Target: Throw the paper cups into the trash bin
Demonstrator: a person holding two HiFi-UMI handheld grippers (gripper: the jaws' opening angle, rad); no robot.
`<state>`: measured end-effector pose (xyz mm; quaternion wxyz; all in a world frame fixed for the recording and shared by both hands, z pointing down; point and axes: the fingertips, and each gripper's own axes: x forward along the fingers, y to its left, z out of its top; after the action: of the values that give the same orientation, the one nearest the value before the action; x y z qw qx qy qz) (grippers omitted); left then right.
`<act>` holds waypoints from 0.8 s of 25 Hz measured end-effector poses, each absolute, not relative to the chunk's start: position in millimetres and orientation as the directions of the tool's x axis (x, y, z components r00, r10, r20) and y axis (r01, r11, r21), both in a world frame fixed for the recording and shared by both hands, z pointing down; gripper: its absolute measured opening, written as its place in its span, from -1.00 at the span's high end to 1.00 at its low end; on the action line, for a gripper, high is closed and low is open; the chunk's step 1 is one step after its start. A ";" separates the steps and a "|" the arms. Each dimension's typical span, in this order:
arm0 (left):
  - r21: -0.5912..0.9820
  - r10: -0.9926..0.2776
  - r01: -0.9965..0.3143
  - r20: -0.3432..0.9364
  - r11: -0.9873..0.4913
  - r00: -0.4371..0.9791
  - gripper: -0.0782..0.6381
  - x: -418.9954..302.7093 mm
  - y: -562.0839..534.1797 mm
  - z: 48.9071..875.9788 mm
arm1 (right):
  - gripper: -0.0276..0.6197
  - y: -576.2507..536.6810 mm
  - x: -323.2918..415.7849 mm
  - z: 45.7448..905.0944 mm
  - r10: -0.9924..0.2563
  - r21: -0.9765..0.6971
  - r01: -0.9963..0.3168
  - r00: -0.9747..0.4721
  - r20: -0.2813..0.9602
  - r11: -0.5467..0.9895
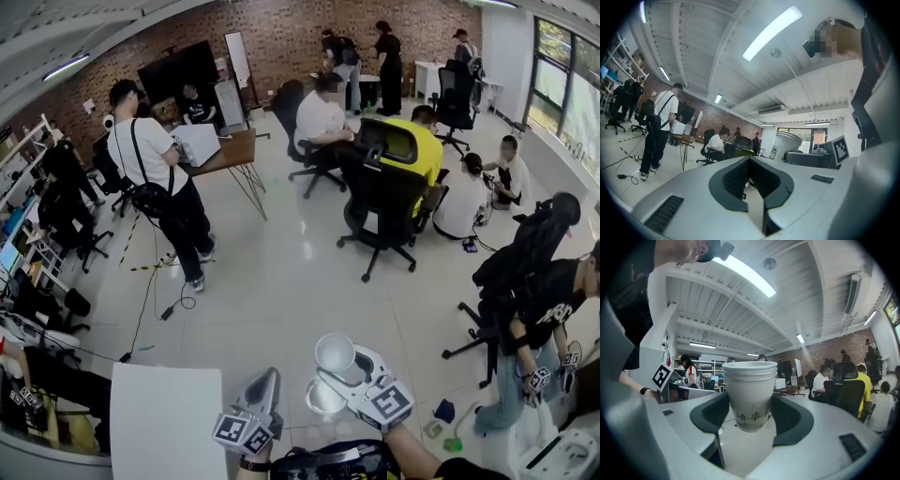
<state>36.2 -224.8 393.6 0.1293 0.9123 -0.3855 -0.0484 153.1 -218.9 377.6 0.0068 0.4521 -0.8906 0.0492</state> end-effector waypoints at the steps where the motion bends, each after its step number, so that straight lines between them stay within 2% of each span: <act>1: 0.262 -0.713 -0.690 0.008 -0.675 0.701 0.78 38.3 -229.0 390.6 | 0.00 -221.7 155.5 376.8 -0.810 -0.085 -0.811 -0.583 0.057 0.578; 7: 0.243 -0.702 -0.681 0.003 -0.690 0.712 0.78 40.1 -238.5 386.6 | 0.00 -229.9 143.4 388.3 -0.797 -0.075 -0.801 -0.598 0.087 0.594; 20: 0.309 -0.705 -0.705 0.134 -0.638 0.697 0.78 21.6 -242.4 439.6 | 0.00 -233.3 117.9 444.2 -0.742 -0.157 -0.771 -0.637 0.208 0.618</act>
<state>21.6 -242.4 439.6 0.1710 0.9050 -0.3895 0.0006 117.9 -233.3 444.2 0.0614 0.4216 -0.8972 0.1161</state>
